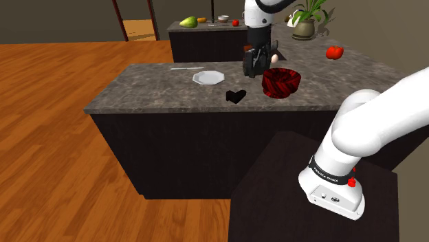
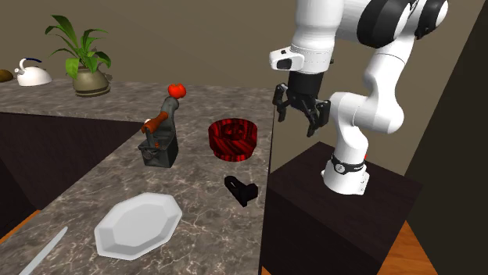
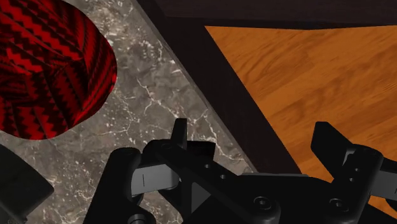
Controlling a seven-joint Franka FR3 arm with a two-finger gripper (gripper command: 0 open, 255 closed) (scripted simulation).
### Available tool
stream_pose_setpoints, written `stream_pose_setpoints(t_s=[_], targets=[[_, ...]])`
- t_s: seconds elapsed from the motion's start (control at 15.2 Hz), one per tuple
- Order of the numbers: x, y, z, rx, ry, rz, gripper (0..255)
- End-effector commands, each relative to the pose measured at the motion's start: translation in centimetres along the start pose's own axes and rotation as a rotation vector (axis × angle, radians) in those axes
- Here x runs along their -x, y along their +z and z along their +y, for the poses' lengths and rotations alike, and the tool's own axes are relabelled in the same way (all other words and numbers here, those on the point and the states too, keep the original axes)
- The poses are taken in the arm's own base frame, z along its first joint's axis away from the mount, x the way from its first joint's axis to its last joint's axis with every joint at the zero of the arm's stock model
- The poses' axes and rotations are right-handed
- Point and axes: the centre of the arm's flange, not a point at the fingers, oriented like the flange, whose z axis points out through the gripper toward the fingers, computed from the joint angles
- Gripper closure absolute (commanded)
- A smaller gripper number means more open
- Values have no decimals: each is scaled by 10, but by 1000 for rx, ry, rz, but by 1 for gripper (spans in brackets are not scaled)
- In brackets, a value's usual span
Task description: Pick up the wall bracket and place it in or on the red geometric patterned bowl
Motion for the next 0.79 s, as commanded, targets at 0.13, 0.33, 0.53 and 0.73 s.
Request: stream_pose_setpoints(t_s=[0.13,0.33,0.53,0.73], targets=[[-39,32,12,-24,-7,21,0],[-68,56,20,-43,-13,35,0],[-97,79,28,-61,-19,50,0],[-127,102,35,-79,-25,64,0]])
